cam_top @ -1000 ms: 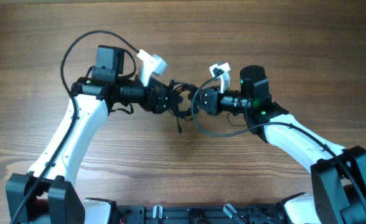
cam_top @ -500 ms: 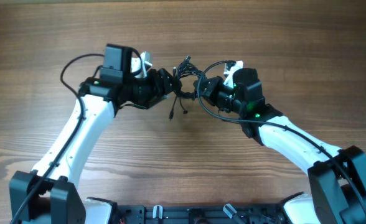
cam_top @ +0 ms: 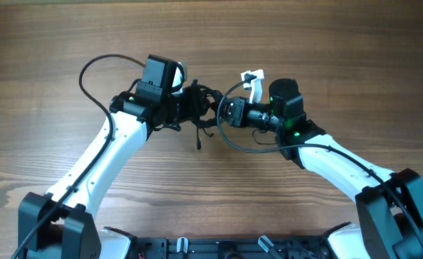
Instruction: Untangle cables
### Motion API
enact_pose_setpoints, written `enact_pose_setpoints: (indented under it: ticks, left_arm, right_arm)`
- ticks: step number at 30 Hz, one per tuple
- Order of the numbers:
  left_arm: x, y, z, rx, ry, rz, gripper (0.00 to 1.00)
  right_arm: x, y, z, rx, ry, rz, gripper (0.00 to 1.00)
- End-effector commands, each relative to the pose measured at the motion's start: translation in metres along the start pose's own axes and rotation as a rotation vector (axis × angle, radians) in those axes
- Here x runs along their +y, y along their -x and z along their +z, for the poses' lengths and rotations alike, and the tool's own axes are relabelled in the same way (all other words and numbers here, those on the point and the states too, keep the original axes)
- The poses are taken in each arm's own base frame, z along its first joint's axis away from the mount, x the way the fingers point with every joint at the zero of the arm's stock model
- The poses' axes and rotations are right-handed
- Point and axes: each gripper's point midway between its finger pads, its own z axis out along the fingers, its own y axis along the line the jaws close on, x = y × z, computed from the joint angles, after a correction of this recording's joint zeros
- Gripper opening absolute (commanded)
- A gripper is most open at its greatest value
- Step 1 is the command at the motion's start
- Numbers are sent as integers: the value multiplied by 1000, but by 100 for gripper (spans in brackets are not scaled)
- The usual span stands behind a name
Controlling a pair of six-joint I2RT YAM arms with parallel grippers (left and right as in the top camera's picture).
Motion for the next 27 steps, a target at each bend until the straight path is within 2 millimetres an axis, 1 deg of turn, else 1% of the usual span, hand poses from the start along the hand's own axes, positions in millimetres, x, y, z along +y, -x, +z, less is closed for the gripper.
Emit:
enact_pose_setpoints:
  ticks: [1,2,3,4,5,6,7,8,9,10,11,13,15,16,17,18,19,20,21,22,23,24,25,26,27]
  left_arm:
    - [-3,-5,2,28,-15,283,9]
    - [2,-2,2,15,13,283,4]
    - [7,1,2,-1,46,283,4]
    - [10,4,1,-12,69,283,4]
    - [14,6,1,-23,91,283,4]
    - [17,8,1,-31,108,283,4]
    - [19,10,0,-38,124,284,4]
    - [23,13,0,-52,151,284,4]
    - [27,15,-1,-63,175,284,4]
    - [31,18,-2,-75,200,290,4]
    - [32,18,-2,-73,210,343,4]
    - [32,18,-2,-62,213,447,4]
    - [31,18,-2,-44,216,606,4]
    - [31,18,-2,-35,218,680,4]
    - [31,18,-2,-29,220,735,4]
    - [31,18,-2,-25,221,776,4]
    - [30,16,-2,-17,210,823,4]
    - [25,11,-1,5,172,893,4]
    - [23,7,0,19,146,936,4]
    - [22,5,0,27,137,966,4]
    - [23,4,0,35,138,1004,4]
    - [24,2,0,48,138,1059,4]
    - [25,1,0,59,138,1108,4]
    - [24,1,0,58,137,1113,4]
    - [23,1,0,58,131,1113,4]
  right_arm:
    - [29,-23,-3,127,156,-118,5]
    - [26,-22,-4,126,147,-109,6]
    - [19,-20,-7,124,128,-93,19]
    - [11,-17,-10,120,108,-76,46]
    - [-1,-15,-16,119,74,-39,68]
    - [-14,-13,-22,118,37,8,94]
    - [-30,-10,-31,112,-9,64,100]
    - [-44,-8,-40,103,-46,114,99]
    - [-52,-4,-47,94,-63,132,100]
    - [-53,-2,-51,92,-52,120,98]
    - [-48,0,-53,97,-14,81,88]
    - [-36,-2,-52,116,48,-2,64]
    - [-32,-4,-51,124,67,-36,36]
    - [-31,-3,-50,120,70,-43,24]
    - [-30,-2,-50,117,72,-47,20]
    - [-30,-1,-50,115,74,-52,20]
    - [-30,-1,-50,113,75,-55,20]
    - [-29,-1,-50,113,75,-54,23]
    - [-29,-2,-49,117,77,-52,30]
    - [-26,-5,-48,126,85,-55,40]
    - [-22,-9,-44,140,92,-61,54]
    - [-19,-14,-39,152,95,-72,72]
    - [-17,-18,-32,154,74,-89,83]
    - [-19,-20,-26,148,42,-100,92]
    - [-21,-22,-20,141,6,-114,96]
